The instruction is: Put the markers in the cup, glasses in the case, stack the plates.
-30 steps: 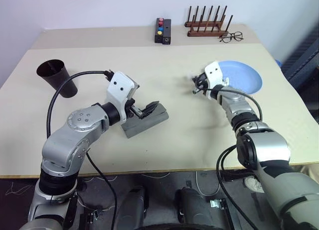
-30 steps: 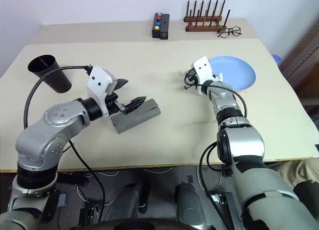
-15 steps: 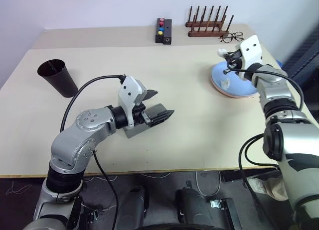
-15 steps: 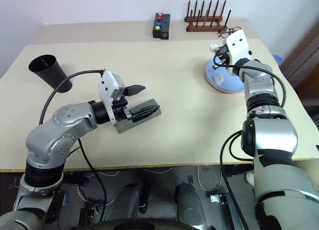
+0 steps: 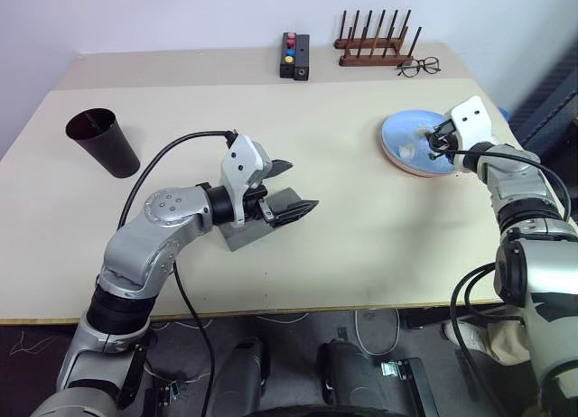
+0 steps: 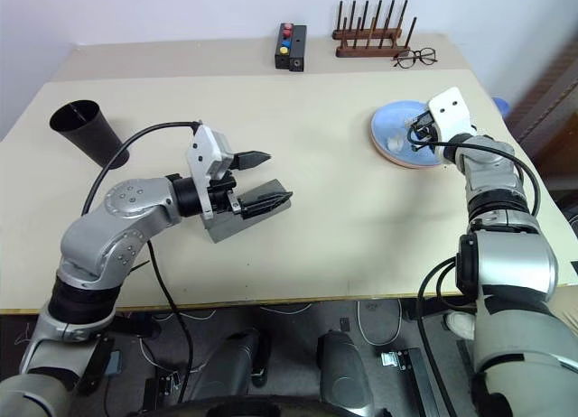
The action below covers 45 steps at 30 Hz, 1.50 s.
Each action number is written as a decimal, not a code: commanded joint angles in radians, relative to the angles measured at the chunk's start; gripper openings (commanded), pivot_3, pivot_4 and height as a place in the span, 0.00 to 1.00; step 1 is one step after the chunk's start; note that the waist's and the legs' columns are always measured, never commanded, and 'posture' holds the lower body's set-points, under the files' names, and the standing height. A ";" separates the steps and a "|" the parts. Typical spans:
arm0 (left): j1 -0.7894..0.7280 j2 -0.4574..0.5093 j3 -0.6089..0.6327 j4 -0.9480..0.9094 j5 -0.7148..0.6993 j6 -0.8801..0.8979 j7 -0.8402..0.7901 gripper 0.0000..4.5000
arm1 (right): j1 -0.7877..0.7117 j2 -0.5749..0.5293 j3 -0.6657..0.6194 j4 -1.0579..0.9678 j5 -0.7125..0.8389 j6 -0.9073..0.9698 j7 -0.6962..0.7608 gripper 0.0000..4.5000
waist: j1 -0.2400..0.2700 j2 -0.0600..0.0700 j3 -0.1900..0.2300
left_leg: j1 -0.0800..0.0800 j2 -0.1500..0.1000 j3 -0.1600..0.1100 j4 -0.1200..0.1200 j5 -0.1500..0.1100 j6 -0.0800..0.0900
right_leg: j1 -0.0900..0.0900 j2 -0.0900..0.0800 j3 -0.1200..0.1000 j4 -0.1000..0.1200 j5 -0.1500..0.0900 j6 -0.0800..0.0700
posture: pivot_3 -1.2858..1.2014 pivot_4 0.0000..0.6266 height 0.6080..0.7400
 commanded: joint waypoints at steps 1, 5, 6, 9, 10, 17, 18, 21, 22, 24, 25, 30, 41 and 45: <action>-0.012 -0.008 0.004 -0.014 0.006 -0.030 0.000 1.00 | -0.010 -0.027 -0.009 -0.018 0.007 -0.001 0.004 0.74 | 0.000 0.000 0.000 | 0.000 0.000 0.000 0.000 0.000 0.000 | 0.000 0.000 0.000 0.000 0.000 0.000 | 0.52 0.24 1.00; -0.004 -0.020 0.004 -0.015 0.009 -0.029 0.008 1.00 | -0.008 -0.030 -0.016 -0.028 0.012 -0.019 -0.019 0.99 | 0.000 0.000 0.000 | 0.000 0.000 0.000 0.000 0.000 0.000 | 0.000 0.000 0.000 0.000 0.000 0.000 | 0.52 0.24 1.00; -0.003 -0.021 0.005 -0.013 0.012 -0.030 0.011 1.00 | -0.013 -0.029 -0.025 -0.033 0.024 -0.022 -0.012 0.99 | 0.000 0.000 0.000 | 0.000 0.000 0.000 0.000 0.000 0.000 | 0.000 0.000 0.000 0.000 0.000 0.000 | 0.52 0.24 1.00; -0.002 -0.031 0.025 0.013 0.040 -0.058 0.052 1.00 | -0.049 0.002 -0.101 -0.067 0.129 -0.014 0.095 0.99 | 0.000 0.000 0.000 | 0.000 0.000 0.000 0.000 0.000 0.000 | 0.000 0.000 0.000 0.000 0.000 0.000 | 0.52 0.24 1.00; 0.000 -0.045 0.048 0.040 0.061 -0.083 0.090 1.00 | -0.060 0.017 -0.126 -0.092 0.172 -0.008 0.151 0.99 | -0.001 0.000 0.000 | 0.000 0.000 0.000 0.000 0.000 0.000 | 0.000 0.000 0.000 0.000 0.000 0.000 | 0.52 0.24 1.00; 0.061 -0.050 0.125 0.194 0.172 -0.290 0.171 1.00 | 0.027 0.044 -0.111 -0.289 0.261 0.069 0.416 0.99 | 0.002 0.000 0.000 | 0.000 0.001 0.000 -0.001 -0.001 0.001 | -0.001 0.001 0.000 0.000 0.000 0.000 | 0.52 0.24 1.00; 0.075 -0.044 0.135 0.200 0.156 -0.289 0.151 1.00 | 0.056 0.033 -0.097 -0.324 0.256 0.081 0.442 0.99 | 0.005 0.000 0.000 | 0.000 0.001 0.000 -0.001 -0.001 0.001 | -0.001 0.001 0.000 0.000 0.000 0.000 | 0.52 0.24 1.00; 0.128 -0.029 0.157 0.206 0.130 -0.321 0.096 1.00 | 0.151 -0.010 -0.093 -0.423 0.272 0.115 0.503 0.99 | 0.017 0.000 0.000 | -0.001 0.000 -0.001 0.001 -0.001 0.002 | 0.000 -0.001 -0.001 -0.001 0.000 0.000 | 0.52 0.24 1.00; 0.136 -0.031 0.157 0.204 0.129 -0.328 0.088 1.00 | 0.190 -0.029 -0.091 -0.461 0.270 0.122 0.513 0.99 | 0.024 0.000 0.000 | -0.002 -0.001 -0.001 0.001 -0.002 0.003 | 0.000 -0.002 -0.001 -0.001 0.000 0.000 | 0.52 0.24 1.00; 0.173 -0.018 0.187 0.172 0.087 -0.312 0.055 1.00 | 0.247 -0.055 -0.084 -0.521 0.267 0.129 0.524 0.99 | 0.028 0.001 0.000 | -0.003 -0.002 -0.001 0.002 -0.003 0.004 | -0.001 -0.003 -0.001 -0.001 0.001 0.001 | 0.52 0.24 1.00; 0.216 0.011 0.199 0.145 0.076 -0.313 0.019 1.00 | 0.296 -0.077 -0.094 -0.569 0.277 0.143 0.533 0.99 | 0.026 0.001 0.000 | -0.003 -0.002 -0.001 0.002 -0.003 0.004 | -0.002 -0.003 0.000 -0.001 0.001 0.001 | 0.52 0.24 1.00; 0.370 0.116 0.254 0.059 0.033 -0.337 -0.091 1.00 | 0.492 -0.167 -0.157 -0.784 0.356 0.248 0.565 0.99 | 0.021 0.002 0.000 | -0.003 0.000 -0.001 0.000 -0.003 0.004 | -0.003 -0.005 0.000 -0.001 0.001 0.001 | 0.52 0.24 1.00; 0.535 0.199 0.400 -0.001 -0.006 -0.408 -0.163 1.00 | 0.878 -0.244 -0.311 -1.261 0.592 0.564 0.597 0.99 | 0.031 0.002 0.000 | -0.003 0.000 -0.001 0.001 -0.003 0.005 | -0.002 -0.007 0.000 -0.003 0.000 -0.004 | 0.52 0.24 1.00; 0.597 0.203 0.434 0.012 0.011 -0.451 -0.174 1.00 | 0.945 -0.243 -0.361 -1.331 0.621 0.600 0.566 0.99 | 0.031 0.003 0.000 | -0.003 0.000 -0.001 0.001 -0.004 0.006 | -0.001 -0.007 0.000 -0.005 0.000 -0.005 | 0.52 0.24 1.00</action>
